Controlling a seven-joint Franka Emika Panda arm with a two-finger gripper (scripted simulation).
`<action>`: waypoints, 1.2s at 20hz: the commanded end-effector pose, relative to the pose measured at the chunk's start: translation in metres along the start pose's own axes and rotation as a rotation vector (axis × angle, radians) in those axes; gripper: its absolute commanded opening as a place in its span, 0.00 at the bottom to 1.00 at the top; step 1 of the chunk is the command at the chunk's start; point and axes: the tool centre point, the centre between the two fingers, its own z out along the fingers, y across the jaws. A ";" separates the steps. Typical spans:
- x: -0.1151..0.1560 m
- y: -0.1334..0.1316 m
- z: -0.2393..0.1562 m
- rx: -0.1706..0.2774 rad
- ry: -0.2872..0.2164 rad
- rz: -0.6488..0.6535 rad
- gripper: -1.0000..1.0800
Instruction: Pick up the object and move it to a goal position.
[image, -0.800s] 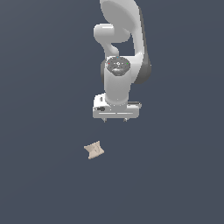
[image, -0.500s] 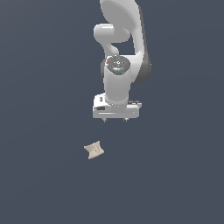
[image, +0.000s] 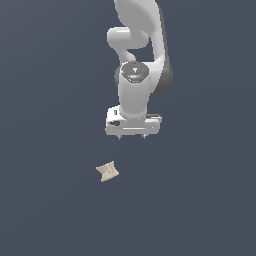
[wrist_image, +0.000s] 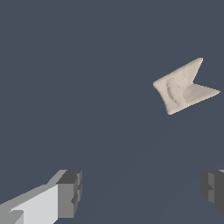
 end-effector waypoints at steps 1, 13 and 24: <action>0.001 0.002 0.001 0.001 0.000 0.015 0.96; 0.026 0.025 0.020 0.010 -0.001 0.254 0.96; 0.058 0.064 0.052 0.015 0.000 0.624 0.96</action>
